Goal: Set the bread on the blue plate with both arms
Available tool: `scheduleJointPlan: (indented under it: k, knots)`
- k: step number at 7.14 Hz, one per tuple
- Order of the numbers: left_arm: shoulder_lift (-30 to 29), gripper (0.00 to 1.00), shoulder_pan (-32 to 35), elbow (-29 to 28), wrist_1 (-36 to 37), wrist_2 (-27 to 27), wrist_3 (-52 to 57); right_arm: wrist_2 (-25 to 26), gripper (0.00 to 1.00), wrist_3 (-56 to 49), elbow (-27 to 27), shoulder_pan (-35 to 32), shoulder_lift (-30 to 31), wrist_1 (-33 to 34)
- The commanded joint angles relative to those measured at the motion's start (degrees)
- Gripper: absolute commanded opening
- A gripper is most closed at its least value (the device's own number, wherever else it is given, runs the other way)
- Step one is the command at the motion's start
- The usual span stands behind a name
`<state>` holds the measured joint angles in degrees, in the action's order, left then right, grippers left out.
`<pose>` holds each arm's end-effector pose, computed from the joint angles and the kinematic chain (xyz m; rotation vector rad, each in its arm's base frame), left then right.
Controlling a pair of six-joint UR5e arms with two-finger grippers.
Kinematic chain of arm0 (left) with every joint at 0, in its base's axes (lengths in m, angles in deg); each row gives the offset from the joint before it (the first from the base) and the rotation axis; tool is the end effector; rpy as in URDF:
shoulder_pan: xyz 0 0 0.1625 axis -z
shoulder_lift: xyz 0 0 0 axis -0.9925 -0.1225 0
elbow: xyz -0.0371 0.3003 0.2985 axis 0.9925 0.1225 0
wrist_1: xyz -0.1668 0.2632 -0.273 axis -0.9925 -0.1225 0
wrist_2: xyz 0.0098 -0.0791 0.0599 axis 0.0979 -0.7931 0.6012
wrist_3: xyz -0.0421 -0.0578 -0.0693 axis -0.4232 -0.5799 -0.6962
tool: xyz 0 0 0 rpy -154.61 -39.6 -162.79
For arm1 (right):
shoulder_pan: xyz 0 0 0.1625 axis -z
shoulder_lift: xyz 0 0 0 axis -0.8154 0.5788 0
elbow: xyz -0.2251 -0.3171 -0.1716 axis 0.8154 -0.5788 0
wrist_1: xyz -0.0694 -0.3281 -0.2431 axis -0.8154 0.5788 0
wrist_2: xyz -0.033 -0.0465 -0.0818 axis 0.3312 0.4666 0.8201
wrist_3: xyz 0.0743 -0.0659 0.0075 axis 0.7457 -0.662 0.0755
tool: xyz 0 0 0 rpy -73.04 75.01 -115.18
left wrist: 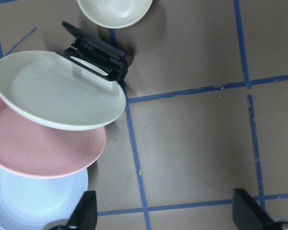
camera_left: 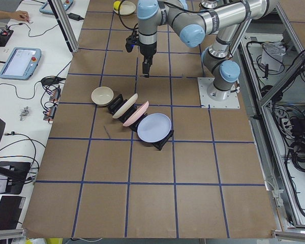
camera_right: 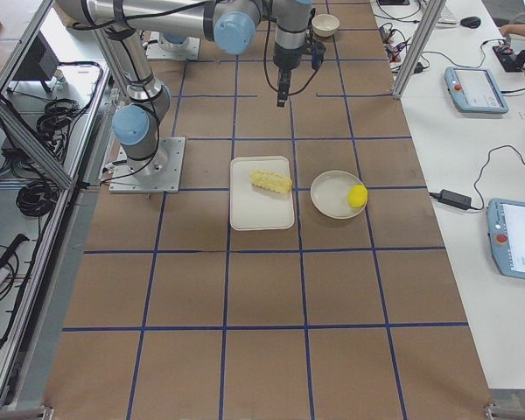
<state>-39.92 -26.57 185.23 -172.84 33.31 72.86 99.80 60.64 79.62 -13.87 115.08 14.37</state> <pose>0.1435 -0.4445 0.4773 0.2652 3.0871 0.0876 -0.0527 -0.4870 0.4597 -0.3358 -3.1065 -0.1547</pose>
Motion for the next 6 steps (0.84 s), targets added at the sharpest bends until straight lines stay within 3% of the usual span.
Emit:
scheduleJointPlan:
  k: [1, 2, 4, 5, 6]
  knots:
    - [-0.18, 1.0, -22.01, 0.6, -4.84, -2.21, 26.78, -0.03, 0.99, 2.27, 2.64, 3.64, -0.04, 0.13]
    - [-4.64, 1.0, -29.52, 0.26, -4.75, -6.23, 35.79, -0.64, 0.98, 7.42, 7.78, 3.73, 0.13, 3.43]
    - [-18.85, 1.0, -31.35, -3.15, -0.13, -10.56, 41.86, 0.49, 0.99, 7.57, 26.89, 4.42, 1.27, 29.87]
    - [-24.57, 1.0, -30.13, -5.78, 2.87, -13.8, 41.51, 0.15, 0.99, 7.3, 31.34, 7.21, 0.84, 36.1]
    - [-27.5, 1.0, -27.51, -7.63, 2.99, -15.4, 40.99, -0.2, 0.99, 7.21, 31.65, 9.24, -0.21, 36.16]
